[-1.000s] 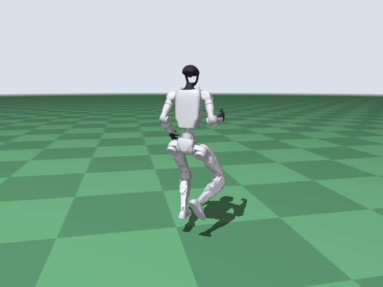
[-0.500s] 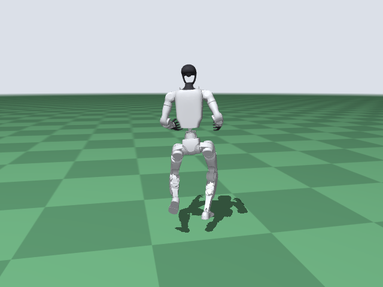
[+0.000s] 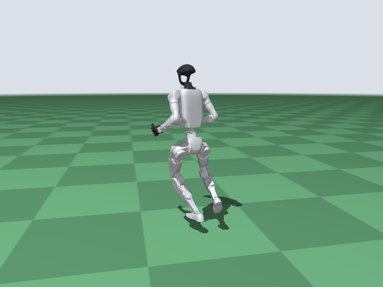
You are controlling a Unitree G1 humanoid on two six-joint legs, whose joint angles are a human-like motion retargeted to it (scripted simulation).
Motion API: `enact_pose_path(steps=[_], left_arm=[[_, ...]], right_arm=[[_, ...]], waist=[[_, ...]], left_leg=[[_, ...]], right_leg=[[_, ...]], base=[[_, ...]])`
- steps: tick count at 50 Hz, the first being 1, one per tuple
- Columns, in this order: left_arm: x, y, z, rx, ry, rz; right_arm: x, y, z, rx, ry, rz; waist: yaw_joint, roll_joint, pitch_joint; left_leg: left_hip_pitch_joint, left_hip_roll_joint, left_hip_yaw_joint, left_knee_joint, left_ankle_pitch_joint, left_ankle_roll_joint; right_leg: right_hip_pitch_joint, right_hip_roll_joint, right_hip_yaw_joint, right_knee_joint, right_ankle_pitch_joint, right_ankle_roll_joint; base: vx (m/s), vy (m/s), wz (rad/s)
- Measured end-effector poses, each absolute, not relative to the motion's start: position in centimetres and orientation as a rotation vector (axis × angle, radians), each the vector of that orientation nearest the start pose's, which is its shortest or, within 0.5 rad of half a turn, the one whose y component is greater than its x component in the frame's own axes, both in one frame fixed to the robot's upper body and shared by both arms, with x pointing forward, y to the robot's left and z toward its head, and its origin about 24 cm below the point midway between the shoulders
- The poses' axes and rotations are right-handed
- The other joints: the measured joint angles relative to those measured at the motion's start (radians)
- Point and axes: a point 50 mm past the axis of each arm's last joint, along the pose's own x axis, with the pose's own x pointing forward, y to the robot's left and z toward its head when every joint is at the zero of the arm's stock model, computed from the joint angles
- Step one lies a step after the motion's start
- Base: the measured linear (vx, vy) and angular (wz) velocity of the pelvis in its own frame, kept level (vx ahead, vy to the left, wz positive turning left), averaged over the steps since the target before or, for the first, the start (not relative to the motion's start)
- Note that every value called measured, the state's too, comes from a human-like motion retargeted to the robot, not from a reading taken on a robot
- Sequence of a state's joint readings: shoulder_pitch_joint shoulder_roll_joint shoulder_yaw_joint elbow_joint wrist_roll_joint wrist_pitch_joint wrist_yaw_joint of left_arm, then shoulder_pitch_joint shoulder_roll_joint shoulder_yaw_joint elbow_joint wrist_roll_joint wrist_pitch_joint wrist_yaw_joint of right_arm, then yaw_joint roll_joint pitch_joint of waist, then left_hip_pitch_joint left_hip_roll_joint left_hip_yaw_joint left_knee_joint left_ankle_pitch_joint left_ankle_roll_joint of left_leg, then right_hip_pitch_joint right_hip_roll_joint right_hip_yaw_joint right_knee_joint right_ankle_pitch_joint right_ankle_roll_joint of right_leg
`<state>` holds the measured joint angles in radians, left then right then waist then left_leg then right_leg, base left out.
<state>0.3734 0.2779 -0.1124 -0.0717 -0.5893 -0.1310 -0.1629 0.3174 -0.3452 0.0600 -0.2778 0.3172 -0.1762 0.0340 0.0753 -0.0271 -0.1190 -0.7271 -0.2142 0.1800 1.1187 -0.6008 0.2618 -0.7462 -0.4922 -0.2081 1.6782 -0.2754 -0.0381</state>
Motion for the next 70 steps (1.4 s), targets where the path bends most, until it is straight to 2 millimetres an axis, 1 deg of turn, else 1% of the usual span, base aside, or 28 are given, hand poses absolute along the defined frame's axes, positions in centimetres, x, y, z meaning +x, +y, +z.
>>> enact_pose_path(steps=[2, 4, 6, 8, 10, 12, 13, 15, 18, 20, 22, 26, 29, 32, 35, 37, 40, 42, 45, 47, 50, 54, 58, 60, 63, 66, 68, 70], left_arm=[[18.0, 17.9, 0.6, -0.329, 0.129, -0.176], [18.7, 17.2, 1.4, -0.312, 0.088, -0.239], [19.2, 16.5, 2.3, -0.294, 0.048, -0.297], [19.5, 15.9, 3.0, -0.279, 0.014, -0.348], [19.6, 15.5, 3.5, -0.262, -0.01, -0.383], [19.7, 15.4, 4.0, -0.254, -0.029, -0.397], [19.7, 15.4, 4.1, -0.249, -0.033, -0.396], [19.7, 15.7, 4.0, -0.235, -0.029, -0.381], [19.4, 16.7, 3.2, -0.205, 0.018, -0.317], [18.8, 17.6, 2.2, -0.179, 0.066, -0.261], [17.7, 18.6, 1.0, -0.151, 0.128, -0.213], [14.6, 20.6, -0.7, -0.091, 0.237, -0.15], [12.5, 21.7, -1.2, -0.068, 0.292, -0.119], [10.8, 22.4, -1.4, -0.07, 0.329, -0.093], [10.1, 22.5, -1.4, -0.085, 0.345, -0.082], [10.3, 22.2, -1.4, -0.095, 0.34, -0.083], [11.3, 21.6, -0.9, -0.09, 0.299, -0.106], [12.7, 21.4, -0.3, -0.057, 0.252, -0.124], [15.8, 20.9, 0.8, 0.019, 0.167, -0.144], [17.7, 20.3, 1.6, 0.055, 0.109, -0.162], [20.0, 19.6, 3.2, 0.1, 0.02, -0.196], [21.6, 18.8, 5.3, 0.137, -0.088, -0.242], [21.9, 18.5, 6.9, 0.162, -0.163, -0.291], [21.7, 18.4, 7.3, 0.166, -0.18, -0.319], [21.1, 18.4, 7.3, 0.155, -0.176, -0.356], [20.4, 18.4, 6.7, 0.129, -0.145, -0.377], [19.8, 18.6, 6.1, 0.111, -0.11, -0.388], [19.1, 18.9, 5.5, 0.102, -0.067, -0.394]], right_arm=[[18.3, -19.5, 5.0, -0.007, -0.053, 0.117], [17.6, -19.5, 4.2, -0.005, -0.004, 0.129], [16.8, -19.5, 3.6, 0.001, 0.033, 0.132], [16.2, -19.6, 3.2, 0.012, 0.06, 0.13], [15.7, -19.7, 3.0, 0.018, 0.077, 0.126], [15.6, -19.9, 3.1, 0.009, 0.081, 0.123], [15.6, -20.1, 3.2, -0.001, 0.081, 0.121], [15.8, -20.4, 3.4, -0.033, 0.077, 0.117], [17.0, -21.1, 4.0, -0.09, 0.046, 0.093], [18.1, -21.4, 4.6, -0.123, 0.005, 0.071], [18.8, -21.5, 5.4, -0.128, -0.044, 0.048], [19.2, -21.3, 7.1, -0.102, -0.146, 0.013], [18.9, -21.1, 8.4, -0.086, -0.217, 0.006], [18.4, -20.9, 9.6, -0.096, -0.269, 0.018], [18.0, -20.7, 10.5, -0.125, -0.298, 0.041], [17.8, -20.6, 10.7, -0.147, -0.299, 0.058], [17.5, -20.5, 10.3, -0.164, -0.269, 0.085], [17.4, -20.4, 9.6, -0.169, -0.228, 0.108], [17.6, -20.3, 8.2, -0.167, -0.165, 0.15], [17.5, -20.2, 7.4, -0.16, -0.126, 0.178], [17.1, -19.9, 6.6, -0.145, -0.09, 0.227], [16.3, -19.7, 6.7, -0.129, -0.078, 0.281], [15.6, -19.7, 7.0, -0.108, -0.082, 0.302], [15.3, -19.7, 7.0, -0.09, -0.08, 0.304], [15.0, -19.5, 6.9, -0.044, -0.075, 0.31], [14.9, -19.3, 6.7, 0.009, -0.071, 0.313], [15.0, -19.2, 6.5, 0.046, -0.07, 0.315], [15.2, -19.1, 6.4, 0.081, -0.074, 0.315]], waist=[[-0.022, 0.014, -0.013], [-0.041, 0.03, -0.028], [-0.052, 0.048, -0.045], [-0.054, 0.07, -0.063], [-0.05, 0.091, -0.076], [-0.039, 0.105, -0.082], [-0.033, 0.107, -0.083], [-0.018, 0.106, -0.084], [0.003, 0.099, -0.072], [0.014, 0.091, -0.063], [0.03, 0.08, -0.066], [0.051, 0.051, -0.084], [0.048, 0.029, -0.112], [0.016, 0.007, -0.151], [-0.047, -0.026, -0.182], [-0.093, -0.048, -0.186], [-0.153, -0.065, -0.187], [-0.196, -0.073, -0.173], [-0.247, -0.073, -0.129], [-0.283, -0.062, -0.113], [-0.333, -0.03, -0.107], [-0.395, 0.012, -0.12], [-0.428, 0.029, -0.144], [-0.426, 0.026, -0.159], [-0.406, 0.015, -0.17], [-0.39, 0.001, -0.172], [-0.37, -0.003, -0.16], [-0.342, 0.003, -0.134]], left_leg=[[0.009, -0.018, -0.026, -0.014, 0.039, -0.004], [0.011, -0.013, -0.06, -0.01, 0.092, -0.04], [0.0, 0.014, -0.094, 0.019, 0.158, -0.094], [-0.023, 0.057, -0.119, 0.08, 0.215, -0.132], [-0.053, 0.108, -0.132, 0.172, 0.247, -0.146], [-0.085, 0.166, -0.128, 0.286, 0.254, -0.138], [-0.102, 0.195, -0.12, 0.346, 0.25, -0.13], [-0.14, 0.258, -0.095, 0.461, 0.234, -0.108], [-0.203, 0.342, -0.065, 0.583, 0.215, -0.085], [-0.242, 0.388, -0.038, 0.611, 0.201, -0.076], [-0.267, 0.422, 0.0, 0.583, 0.187, -0.081], [-0.267, 0.444, 0.08, 0.396, 0.166, -0.112], [-0.241, 0.425, 0.138, 0.173, 0.182, -0.155], [-0.199, 0.364, 0.19, -0.073, 0.251, -0.202], [-0.139, 0.256, 0.23, -0.281, 0.333, -0.226], [-0.104, 0.194, 0.242, -0.336, 0.341, -0.21], [-0.11, 0.163, 0.236, -0.247, 0.244, -0.151], [-0.097, 0.149, 0.229, -0.189, 0.154, -0.109], [-0.043, 0.154, 0.222, -0.146, 0.068, -0.082], [-0.006, 0.173, 0.22, -0.137, 0.032, -0.083], [0.061, 0.214, 0.229, -0.166, -0.003, -0.105], [0.173, 0.26, 0.282, -0.254, -0.005, -0.154], [0.302, 0.287, 0.377, -0.35, 0.046, -0.2], [0.364, 0.298, 0.433, -0.381, 0.094, -0.219], [0.422, 0.34, 0.486, -0.33, 0.168, -0.239], [0.431, 0.401, 0.49, -0.181, 0.221, -0.224], [0.426, 0.47, 0.47, -0.04, 0.247, -0.199], [0.405, 0.56, 0.425, 0.131, 0.271, -0.169]], right_leg=[[-0.06, 0.029, 0.021, -0.062, -0.036, -0.006], [-0.101, 0.086, 0.036, -0.157, -0.053, 0.004], [-0.127, 0.17, 0.056, -0.275, -0.046, 0.03], [-0.138, 0.271, 0.09, -0.396, -0.021, 0.068], [-0.133, 0.361, 0.128, -0.486, -0.007, 0.098], [-0.109, 0.41, 0.143, -0.518, -0.037, 0.098], [-0.097, 0.419, 0.143, -0.515, -0.065, 0.089], [-0.069, 0.414, 0.124, -0.493, -0.148, 0.063], [-0.004, 0.372, 0.055, -0.466, -0.282, 0.017], [0.045, 0.333, 0.0, -0.462, -0.331, 0.002], [0.095, 0.305, -0.046, -0.477, -0.342, 0.002], [0.197, 0.285, -0.09, -0.546, -0.284, 0.044], [0.256, 0.271, -0.112, -0.593, -0.18, 0.08], [0.273, 0.234, -0.119, -0.598, -0.031, 0.114], [0.248, 0.158, -0.096, -0.524, 0.06, 0.128], [0.228, 0.101, -0.076, -0.434, 0.064, 0.118], [0.183, 0.032, -0.052, -0.261, 0.024, 0.072], [0.14, 0.0, -0.019, -0.154, 0.001, 0.05], [0.056, -0.004, 0.043, -0.054, -0.028, 0.029], [-0.009, 0.003, 0.058, -0.03, -0.063, 0.009], [-0.107, 0.026, 0.051, -0.059, -0.118, -0.011], [-0.195, 0.048, -0.003, -0.205, -0.155, -0.005], [-0.222, 0.063, -0.089, -0.421, -0.151, 0.026], [-0.21, 0.078, -0.142, -0.533, -0.136, 0.043], [-0.169, 0.114, -0.201, -0.632, -0.122, 0.051], [-0.147, 0.145, -0.204, -0.616, -0.131, 0.031], [-0.12, 0.196, -0.19, -0.589, -0.165, 0.0], [-0.084, 0.268, -0.173, -0.555, -0.207, -0.037]], base=[[0.3, -0.11, 2.53], [0.28, -0.19, 2.62], [0.25, -0.24, 2.67], [0.22, -0.22, 2.66], [0.19, -0.2, 2.63], [0.17, -0.19, 2.63], [0.16, -0.19, 2.65], [0.15, -0.19, 2.62], [0.16, -0.18, 2.51], [0.19, -0.15, 2.23], [0.24, -0.09, 1.9], [0.33, -0.02, 1.8], [0.41, 0.02, 1.79], [0.44, 0.02, 1.82], [0.45, -0.01, 1.78], [0.43, -0.05, 1.47], [0.42, -0.1, 1.02], [0.44, -0.1, 0.56], [0.43, -0.1, -0.09], [0.42, -0.15, -0.48], [0.44, -0.17, -0.84], [0.46, -0.19, -1.2], [0.46, -0.2, -1.63], [0.46, -0.22, -1.97], [0.45, -0.23, -2.11], [0.44, -0.2, -1.97], [0.45, -0.19, -2.07], [0.43, -0.18, -2.19]])
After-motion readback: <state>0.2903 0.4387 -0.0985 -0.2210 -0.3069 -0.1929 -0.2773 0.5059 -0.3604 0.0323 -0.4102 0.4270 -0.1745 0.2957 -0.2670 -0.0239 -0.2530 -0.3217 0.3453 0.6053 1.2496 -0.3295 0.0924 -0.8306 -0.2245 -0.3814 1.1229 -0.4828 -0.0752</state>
